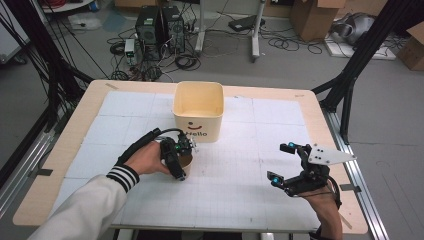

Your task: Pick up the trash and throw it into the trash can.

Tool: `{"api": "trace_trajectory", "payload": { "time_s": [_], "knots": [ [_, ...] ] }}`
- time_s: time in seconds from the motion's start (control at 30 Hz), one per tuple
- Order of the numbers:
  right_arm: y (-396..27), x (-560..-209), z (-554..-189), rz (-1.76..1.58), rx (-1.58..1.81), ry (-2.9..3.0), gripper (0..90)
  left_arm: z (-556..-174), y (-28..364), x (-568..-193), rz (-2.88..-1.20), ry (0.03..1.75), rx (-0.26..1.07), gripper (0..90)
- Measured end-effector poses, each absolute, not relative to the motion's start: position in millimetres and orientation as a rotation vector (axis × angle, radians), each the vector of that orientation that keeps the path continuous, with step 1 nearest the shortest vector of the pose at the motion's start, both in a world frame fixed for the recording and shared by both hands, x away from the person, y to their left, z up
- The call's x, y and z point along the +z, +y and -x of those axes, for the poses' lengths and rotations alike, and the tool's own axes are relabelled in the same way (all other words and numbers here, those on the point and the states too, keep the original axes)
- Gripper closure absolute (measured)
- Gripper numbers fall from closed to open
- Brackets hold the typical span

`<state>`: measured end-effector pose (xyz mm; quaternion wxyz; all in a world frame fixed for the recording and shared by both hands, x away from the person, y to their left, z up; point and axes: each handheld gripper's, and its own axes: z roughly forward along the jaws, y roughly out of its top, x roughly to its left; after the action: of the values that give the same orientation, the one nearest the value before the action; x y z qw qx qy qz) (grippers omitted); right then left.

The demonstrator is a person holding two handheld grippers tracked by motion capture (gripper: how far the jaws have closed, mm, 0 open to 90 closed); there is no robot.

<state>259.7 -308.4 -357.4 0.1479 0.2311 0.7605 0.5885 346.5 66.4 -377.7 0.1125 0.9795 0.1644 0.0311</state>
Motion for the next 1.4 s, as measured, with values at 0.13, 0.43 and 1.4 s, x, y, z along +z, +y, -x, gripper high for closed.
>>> {"api": "trace_trajectory", "payload": {
  "time_s": [0.13,0.43,1.4],
  "knots": [
    [-309.2,-357.9,-259.9,-0.674,1.696,2.182,0.2,-345.9,69.5,-372.1,-2.868,0.481,0.094,32.6],
    [-309.7,-357.5,-260.1,-0.678,1.701,2.171,0.2,-340.4,71.1,-353.4,-2.866,0.471,0.097,32.7],
    [-310.2,-357.1,-261.1,-0.685,1.712,2.161,0.2,-344.2,78.0,-251.6,-2.820,0.456,0.207,32.9]
  ]
}}
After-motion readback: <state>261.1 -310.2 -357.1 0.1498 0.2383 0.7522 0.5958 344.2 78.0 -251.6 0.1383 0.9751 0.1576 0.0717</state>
